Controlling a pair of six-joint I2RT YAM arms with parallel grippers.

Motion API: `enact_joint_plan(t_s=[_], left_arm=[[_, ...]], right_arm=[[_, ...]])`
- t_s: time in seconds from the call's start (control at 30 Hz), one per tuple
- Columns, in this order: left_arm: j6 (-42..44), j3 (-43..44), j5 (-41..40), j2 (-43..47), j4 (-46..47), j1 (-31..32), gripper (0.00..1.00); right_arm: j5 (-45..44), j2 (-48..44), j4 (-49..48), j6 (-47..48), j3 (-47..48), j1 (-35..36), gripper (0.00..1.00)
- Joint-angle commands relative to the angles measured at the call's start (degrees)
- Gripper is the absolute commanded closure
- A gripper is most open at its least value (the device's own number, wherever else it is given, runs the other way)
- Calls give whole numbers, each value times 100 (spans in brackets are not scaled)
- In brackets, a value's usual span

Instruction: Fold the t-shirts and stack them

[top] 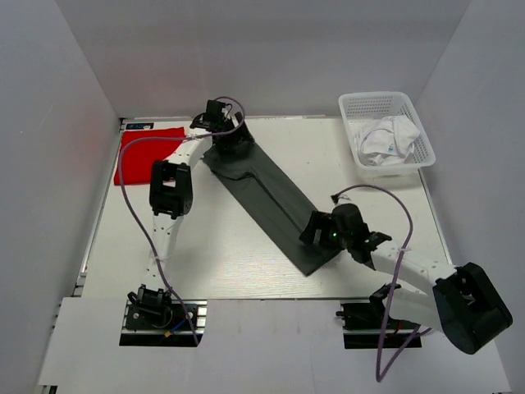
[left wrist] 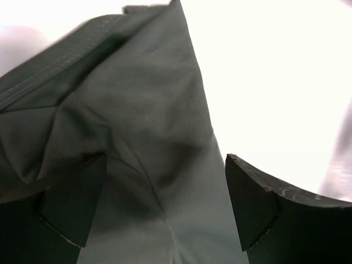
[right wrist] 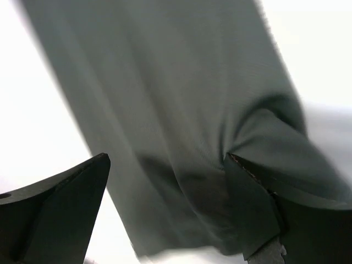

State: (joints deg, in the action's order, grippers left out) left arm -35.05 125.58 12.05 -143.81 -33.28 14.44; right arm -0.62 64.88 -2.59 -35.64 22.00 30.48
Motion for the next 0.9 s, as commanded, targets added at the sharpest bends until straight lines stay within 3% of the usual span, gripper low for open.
enact_joint_plan(t_s=[0.0,0.1,0.2,0.3,0.4,0.63,0.87], left_arm=[[-402,695,1111,-980,656,59,0],[-1499,599,1737,-1350,2371,112,0],[-2169,1579,1853,-2334,2763,253,0],[-2865,1390,1924,-2687,3747,314,0],[-2867,1443,1669,-2801,3829,428,0],[-2683,1206,1098,-2346,3838,428,0],[-1675,1408,869,-941,3338,428,0]], right_arm=[[676,-11,822,-67,-187,677,10],[870,348,523,354,49,1695,10],[1213,970,365,722,584,2302,10],[1758,1367,57,1355,885,2638,10],[2005,1614,-14,1725,1148,2963,10],[1566,1537,-66,1876,1395,3131,10],[1056,948,-110,2262,1746,3122,10]])
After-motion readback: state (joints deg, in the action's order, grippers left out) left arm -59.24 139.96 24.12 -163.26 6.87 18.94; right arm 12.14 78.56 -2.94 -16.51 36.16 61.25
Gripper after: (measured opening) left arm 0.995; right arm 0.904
